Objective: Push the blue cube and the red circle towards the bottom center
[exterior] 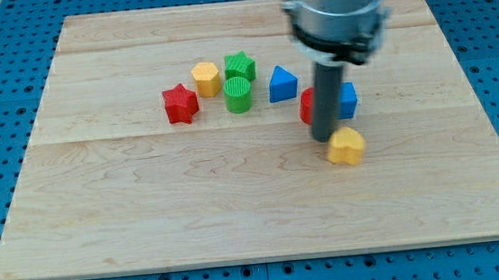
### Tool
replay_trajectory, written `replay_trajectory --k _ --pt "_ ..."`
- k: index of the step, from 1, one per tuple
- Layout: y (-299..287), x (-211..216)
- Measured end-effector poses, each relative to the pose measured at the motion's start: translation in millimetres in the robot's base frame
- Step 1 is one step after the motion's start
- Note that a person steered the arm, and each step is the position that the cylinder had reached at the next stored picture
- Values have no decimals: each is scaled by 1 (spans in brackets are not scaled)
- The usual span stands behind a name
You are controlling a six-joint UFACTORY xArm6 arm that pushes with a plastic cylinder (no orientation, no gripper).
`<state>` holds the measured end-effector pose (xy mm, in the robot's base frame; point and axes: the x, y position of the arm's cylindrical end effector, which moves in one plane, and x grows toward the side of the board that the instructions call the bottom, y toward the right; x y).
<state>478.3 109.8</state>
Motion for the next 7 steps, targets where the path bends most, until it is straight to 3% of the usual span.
replay_trajectory --k 2,3,4,5,6,7 --pt "8 13" --pt "64 23" --pt "81 6" --pt "103 -45" --pt "62 -68" --pt "18 -60"
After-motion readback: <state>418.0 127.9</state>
